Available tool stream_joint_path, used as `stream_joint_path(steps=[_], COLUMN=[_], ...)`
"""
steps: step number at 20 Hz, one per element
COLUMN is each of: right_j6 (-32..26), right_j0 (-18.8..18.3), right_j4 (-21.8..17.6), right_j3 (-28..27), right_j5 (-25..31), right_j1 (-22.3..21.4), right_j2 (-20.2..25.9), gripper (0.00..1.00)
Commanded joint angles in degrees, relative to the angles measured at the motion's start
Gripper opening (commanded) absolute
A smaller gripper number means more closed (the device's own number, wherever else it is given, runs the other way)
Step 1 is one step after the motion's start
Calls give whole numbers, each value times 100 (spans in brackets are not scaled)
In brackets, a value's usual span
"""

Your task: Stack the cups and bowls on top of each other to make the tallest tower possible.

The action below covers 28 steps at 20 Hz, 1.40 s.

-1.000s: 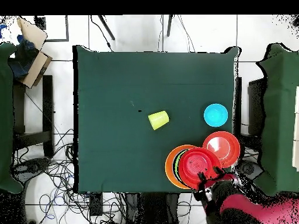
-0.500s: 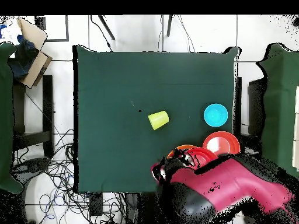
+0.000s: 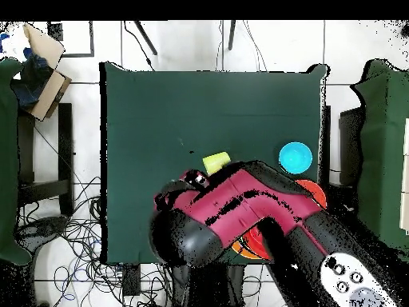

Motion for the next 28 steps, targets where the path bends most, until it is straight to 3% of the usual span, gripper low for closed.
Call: stream_joint_path(steps=[1,8,15,28], right_j6=[733,241,-428,-1101], right_j0=[943,1398,1255,1183], right_j4=[-718,-646,-704,-977], right_j3=[-1144,-1890,-2118,-2586], right_j5=[403,559,228,102], right_j1=[862,1317,1791,2437], right_j2=[-1917,-2531,-2707,-2855], gripper=[100,100,100,100])
